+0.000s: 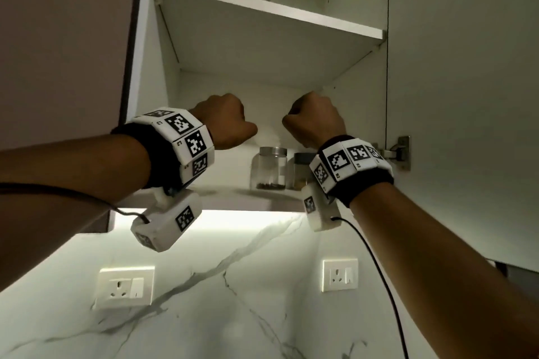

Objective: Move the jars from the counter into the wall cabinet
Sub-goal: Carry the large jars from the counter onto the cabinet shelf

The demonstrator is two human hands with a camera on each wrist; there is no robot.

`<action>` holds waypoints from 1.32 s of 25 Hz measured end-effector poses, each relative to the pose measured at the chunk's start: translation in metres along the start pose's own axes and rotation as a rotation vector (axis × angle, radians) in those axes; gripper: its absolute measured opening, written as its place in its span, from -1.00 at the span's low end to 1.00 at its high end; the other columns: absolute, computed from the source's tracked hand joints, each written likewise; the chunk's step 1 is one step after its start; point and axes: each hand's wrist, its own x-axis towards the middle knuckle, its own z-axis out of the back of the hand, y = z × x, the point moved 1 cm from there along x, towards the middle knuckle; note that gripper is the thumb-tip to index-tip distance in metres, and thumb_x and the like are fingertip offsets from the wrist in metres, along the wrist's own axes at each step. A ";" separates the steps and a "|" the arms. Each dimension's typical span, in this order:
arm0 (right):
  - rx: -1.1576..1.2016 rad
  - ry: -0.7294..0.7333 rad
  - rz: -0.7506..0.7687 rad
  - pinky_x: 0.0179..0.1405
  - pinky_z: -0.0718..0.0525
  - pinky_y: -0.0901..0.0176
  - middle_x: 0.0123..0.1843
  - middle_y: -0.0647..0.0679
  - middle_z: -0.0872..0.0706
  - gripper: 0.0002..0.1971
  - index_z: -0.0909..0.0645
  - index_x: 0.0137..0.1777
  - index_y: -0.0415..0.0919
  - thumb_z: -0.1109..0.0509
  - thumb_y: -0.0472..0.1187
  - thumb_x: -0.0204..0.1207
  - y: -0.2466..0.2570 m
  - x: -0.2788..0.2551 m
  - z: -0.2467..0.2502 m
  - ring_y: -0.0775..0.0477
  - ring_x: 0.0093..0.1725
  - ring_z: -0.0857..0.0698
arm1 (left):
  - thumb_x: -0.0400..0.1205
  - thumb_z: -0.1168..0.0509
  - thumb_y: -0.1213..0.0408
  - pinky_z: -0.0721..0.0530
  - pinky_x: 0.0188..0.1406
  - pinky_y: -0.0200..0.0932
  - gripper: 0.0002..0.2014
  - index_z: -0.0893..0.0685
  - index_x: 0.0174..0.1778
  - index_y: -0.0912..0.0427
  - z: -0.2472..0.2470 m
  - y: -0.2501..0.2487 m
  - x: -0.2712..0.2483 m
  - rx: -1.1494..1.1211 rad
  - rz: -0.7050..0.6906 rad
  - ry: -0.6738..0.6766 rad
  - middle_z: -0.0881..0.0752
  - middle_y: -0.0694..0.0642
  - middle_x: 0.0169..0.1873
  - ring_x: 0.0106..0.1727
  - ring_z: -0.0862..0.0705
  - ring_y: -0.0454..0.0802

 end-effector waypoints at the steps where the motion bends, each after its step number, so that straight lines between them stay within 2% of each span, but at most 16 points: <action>1: 0.028 -0.013 -0.007 -0.24 -0.74 0.03 -0.25 -0.16 -0.79 -0.82 -0.71 -0.30 -0.28 -0.28 -0.25 0.25 0.003 -0.017 -0.004 -0.21 -0.27 -0.76 | 0.45 -0.31 0.09 -0.48 -0.38 -0.19 -0.69 -0.70 -0.22 0.32 -0.001 0.005 -0.015 -0.019 -0.002 0.003 -0.73 0.21 -0.29 -0.28 -0.65 0.17; 3: 0.109 -0.053 -0.032 -0.21 -0.74 0.09 -0.26 -0.06 -0.79 -0.83 -0.74 -0.29 -0.17 -0.29 -0.23 0.28 0.009 -0.054 -0.011 -0.11 -0.26 -0.74 | 0.46 -0.31 0.07 -0.50 -0.30 -0.16 -0.74 -0.72 -0.17 0.21 -0.003 0.010 -0.049 -0.069 0.005 -0.011 -0.74 0.15 -0.21 -0.22 -0.64 0.16; 6: 0.222 -0.148 -0.030 -0.31 -0.62 0.22 -0.38 0.04 -0.72 -0.86 -0.67 -0.36 -0.08 -0.29 -0.21 0.32 0.010 -0.109 -0.022 0.04 -0.36 -0.68 | 0.45 -0.30 0.07 -0.47 -0.23 -0.15 -0.81 -0.70 -0.16 0.08 -0.007 0.013 -0.104 -0.180 0.035 -0.061 -0.65 0.02 -0.32 -0.23 -0.61 0.12; 8: 0.273 -0.187 -0.068 -0.36 -0.63 0.19 -0.43 0.06 -0.71 -0.85 -0.69 -0.36 -0.14 -0.29 -0.18 0.30 0.009 -0.152 -0.038 0.00 -0.41 -0.69 | 0.42 -0.29 0.07 -0.57 -0.21 -0.13 -0.86 -0.67 -0.24 0.02 -0.015 0.019 -0.146 -0.314 0.071 -0.041 -0.62 -0.06 -0.43 -0.23 -0.65 0.11; 10: 0.288 -0.193 -0.096 -0.29 -0.68 0.15 -0.41 0.08 -0.72 -0.83 -0.73 -0.29 -0.13 -0.32 -0.15 0.34 0.005 -0.202 -0.057 -0.03 -0.38 -0.71 | 0.37 -0.25 0.01 -0.64 -0.16 -0.08 -0.87 -0.61 -0.32 -0.05 -0.029 0.031 -0.190 -0.384 0.098 -0.028 -0.61 -0.07 -0.48 -0.24 -0.68 0.12; 13: 0.342 -0.124 -0.133 -0.24 -0.65 0.23 -0.36 0.07 -0.74 -0.86 -0.74 -0.24 -0.14 -0.36 -0.17 0.43 -0.001 -0.283 -0.083 0.03 -0.36 -0.72 | 0.37 -0.26 -0.01 -0.58 -0.30 -0.14 -0.89 -0.58 -0.34 -0.08 -0.055 0.054 -0.261 -0.394 0.158 0.012 -0.57 -0.08 -0.55 -0.35 -0.65 0.05; 16: 0.404 -0.069 -0.249 -0.24 -0.72 0.17 -0.33 0.02 -0.76 -0.87 -0.75 -0.18 -0.16 -0.38 -0.18 0.43 -0.022 -0.353 -0.116 0.02 -0.32 -0.75 | 0.44 -0.32 0.05 -0.44 -0.43 -0.22 -0.92 -0.59 -0.30 -0.06 -0.092 0.085 -0.327 -0.365 0.313 0.144 -0.58 -0.10 -0.58 -0.45 -0.60 -0.08; 17: 0.414 -0.047 -0.282 -0.24 -0.73 0.18 -0.32 0.00 -0.77 -0.87 -0.75 -0.18 -0.17 -0.38 -0.17 0.43 -0.029 -0.371 -0.128 0.01 -0.31 -0.75 | 0.45 -0.32 0.06 -0.46 -0.43 -0.21 -0.92 -0.61 -0.29 -0.05 -0.107 0.097 -0.346 -0.347 0.368 0.182 -0.61 -0.09 -0.56 -0.43 -0.63 -0.06; 18: 0.413 -0.029 -0.302 -0.23 -0.71 0.28 -0.31 0.00 -0.78 -0.87 -0.76 -0.18 -0.18 -0.39 -0.19 0.43 -0.034 -0.389 -0.140 0.01 -0.31 -0.75 | 0.45 -0.31 0.06 -0.51 -0.41 -0.20 -0.91 -0.62 -0.28 -0.04 -0.120 0.108 -0.363 -0.335 0.419 0.212 -0.65 -0.08 -0.53 -0.41 -0.65 -0.03; 20: 0.389 0.006 -0.315 -0.25 -0.53 0.63 -0.30 0.02 -0.76 -0.92 -0.76 -0.18 -0.23 -0.42 -0.27 0.44 -0.041 -0.418 -0.158 0.09 -0.32 -0.69 | 0.47 -0.31 0.05 -0.57 -0.39 -0.17 -0.89 -0.62 -0.26 -0.01 -0.145 0.126 -0.392 -0.321 0.503 0.241 -0.67 -0.07 -0.46 -0.36 -0.67 0.01; 22: 0.371 0.051 -0.324 -0.28 -0.45 0.71 -0.30 0.03 -0.72 -0.93 -0.76 -0.16 -0.28 -0.44 -0.34 0.45 -0.047 -0.440 -0.174 0.17 -0.33 -0.62 | 0.51 -0.31 0.07 -0.48 -0.44 -0.22 -0.89 -0.61 -0.26 0.01 -0.168 0.135 -0.413 -0.305 0.563 0.242 -0.69 -0.04 -0.42 -0.34 -0.66 0.00; 25: 0.321 0.153 -0.326 -0.26 -0.49 0.62 -0.23 -0.06 -0.80 -0.93 -0.75 -0.10 -0.27 -0.44 -0.32 0.48 -0.062 -0.465 -0.200 0.12 -0.28 -0.65 | 0.56 -0.32 0.13 -0.39 -0.47 -0.38 -0.90 -0.58 -0.22 0.03 -0.199 0.140 -0.436 -0.302 0.582 0.251 -0.69 -0.01 -0.38 -0.36 -0.63 -0.11; 28: 0.309 0.262 -0.363 -0.20 -0.60 0.42 -0.14 -0.14 -0.81 -0.90 -0.74 -0.04 -0.25 -0.43 -0.31 0.50 -0.083 -0.485 -0.221 0.02 -0.17 -0.72 | 0.57 -0.34 0.19 -0.55 -0.33 -0.36 -0.92 -0.60 -0.13 0.10 -0.229 0.144 -0.451 -0.322 0.652 0.264 -0.72 0.03 -0.28 -0.28 -0.67 -0.11; 30: 0.307 0.335 -0.391 -0.16 -0.58 0.44 -0.09 -0.13 -0.80 -0.89 -0.74 -0.01 -0.23 -0.43 -0.31 0.50 -0.096 -0.494 -0.230 0.02 -0.12 -0.71 | 0.58 -0.34 0.21 -0.55 -0.23 -0.37 -0.89 -0.58 -0.04 0.11 -0.247 0.145 -0.457 -0.327 0.735 0.259 -0.73 0.07 -0.16 -0.19 -0.67 -0.11; 31: 0.304 0.370 -0.407 -0.12 -0.59 0.42 -0.05 -0.12 -0.79 -0.87 -0.73 0.02 -0.22 -0.42 -0.31 0.51 -0.102 -0.499 -0.233 0.02 -0.07 -0.71 | 0.56 -0.36 0.23 -0.56 -0.14 -0.35 -0.81 -0.56 0.06 0.12 -0.256 0.146 -0.460 -0.333 0.782 0.255 -0.71 0.09 -0.06 -0.09 -0.67 -0.07; 33: 0.315 0.455 -0.463 0.02 -0.67 0.26 0.11 -0.10 -0.74 -0.79 -0.68 0.15 -0.17 -0.41 -0.29 0.52 -0.115 -0.508 -0.243 -0.03 0.08 -0.71 | 0.52 -0.40 0.24 -0.56 0.14 -0.19 -0.51 -0.42 0.35 0.14 -0.277 0.147 -0.465 -0.316 0.894 0.259 -0.57 0.14 0.24 0.22 -0.61 0.06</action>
